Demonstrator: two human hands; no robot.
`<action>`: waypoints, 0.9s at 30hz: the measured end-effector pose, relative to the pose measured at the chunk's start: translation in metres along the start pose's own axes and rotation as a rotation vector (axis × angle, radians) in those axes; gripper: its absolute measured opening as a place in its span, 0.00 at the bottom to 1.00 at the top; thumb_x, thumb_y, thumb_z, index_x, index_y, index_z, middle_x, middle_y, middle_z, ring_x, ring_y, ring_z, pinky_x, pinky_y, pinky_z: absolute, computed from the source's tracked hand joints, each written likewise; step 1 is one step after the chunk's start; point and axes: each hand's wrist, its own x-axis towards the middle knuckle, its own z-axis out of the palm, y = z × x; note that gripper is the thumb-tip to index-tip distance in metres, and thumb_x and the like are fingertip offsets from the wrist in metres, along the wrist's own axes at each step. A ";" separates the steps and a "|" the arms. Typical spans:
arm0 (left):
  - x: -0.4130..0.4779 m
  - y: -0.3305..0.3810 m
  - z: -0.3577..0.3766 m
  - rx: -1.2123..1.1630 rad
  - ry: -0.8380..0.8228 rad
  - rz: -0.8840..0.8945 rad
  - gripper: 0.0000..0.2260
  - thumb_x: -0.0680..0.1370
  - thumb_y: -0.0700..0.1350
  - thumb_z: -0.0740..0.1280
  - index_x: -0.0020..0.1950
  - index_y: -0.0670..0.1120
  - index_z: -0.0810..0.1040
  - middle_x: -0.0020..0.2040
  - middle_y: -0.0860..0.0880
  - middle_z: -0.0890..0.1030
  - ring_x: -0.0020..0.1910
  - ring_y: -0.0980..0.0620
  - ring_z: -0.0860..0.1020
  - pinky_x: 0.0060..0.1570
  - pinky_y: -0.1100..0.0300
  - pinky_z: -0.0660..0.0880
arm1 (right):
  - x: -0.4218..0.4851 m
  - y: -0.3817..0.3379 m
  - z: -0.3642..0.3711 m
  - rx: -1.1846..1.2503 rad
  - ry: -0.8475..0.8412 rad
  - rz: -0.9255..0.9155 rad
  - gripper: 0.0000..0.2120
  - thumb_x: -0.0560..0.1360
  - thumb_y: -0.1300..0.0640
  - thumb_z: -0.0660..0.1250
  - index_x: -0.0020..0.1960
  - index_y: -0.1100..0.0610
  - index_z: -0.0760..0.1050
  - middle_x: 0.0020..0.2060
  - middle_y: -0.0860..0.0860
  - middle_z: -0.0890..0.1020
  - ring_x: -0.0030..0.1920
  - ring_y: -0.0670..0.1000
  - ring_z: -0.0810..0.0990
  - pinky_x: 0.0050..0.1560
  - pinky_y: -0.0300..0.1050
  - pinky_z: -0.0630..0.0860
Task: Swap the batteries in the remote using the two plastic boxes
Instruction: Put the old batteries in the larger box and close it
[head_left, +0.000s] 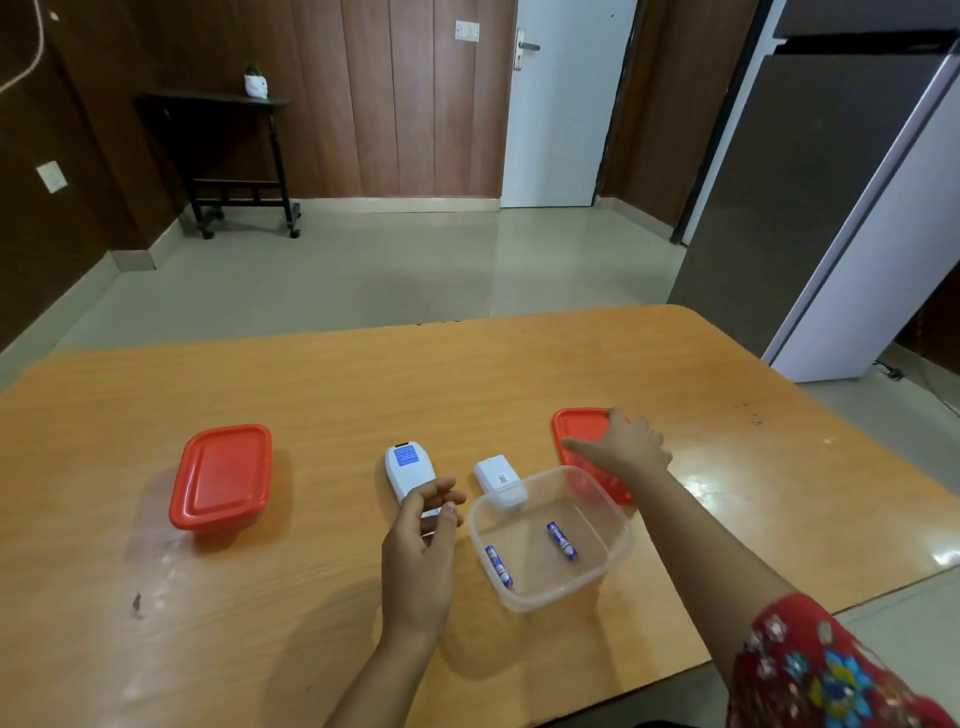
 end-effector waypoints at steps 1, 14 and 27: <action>0.000 0.001 0.000 0.011 -0.003 0.002 0.10 0.79 0.40 0.63 0.50 0.55 0.78 0.48 0.56 0.83 0.44 0.52 0.79 0.44 0.61 0.74 | 0.005 0.000 0.005 -0.034 -0.041 0.042 0.48 0.59 0.28 0.69 0.72 0.49 0.59 0.70 0.60 0.64 0.70 0.62 0.63 0.65 0.60 0.65; -0.002 -0.003 0.001 0.120 -0.017 -0.023 0.11 0.78 0.40 0.63 0.51 0.57 0.76 0.50 0.57 0.81 0.43 0.61 0.79 0.40 0.72 0.73 | -0.026 0.013 -0.038 0.368 -0.189 -0.413 0.51 0.51 0.47 0.75 0.71 0.41 0.58 0.67 0.54 0.68 0.63 0.58 0.70 0.59 0.53 0.73; -0.005 -0.013 0.008 0.267 -0.053 -0.015 0.07 0.78 0.44 0.63 0.54 0.52 0.77 0.52 0.53 0.81 0.47 0.62 0.79 0.48 0.62 0.76 | -0.091 -0.001 -0.033 -0.546 -0.528 -0.972 0.58 0.60 0.57 0.78 0.76 0.42 0.41 0.77 0.42 0.43 0.77 0.48 0.41 0.75 0.60 0.49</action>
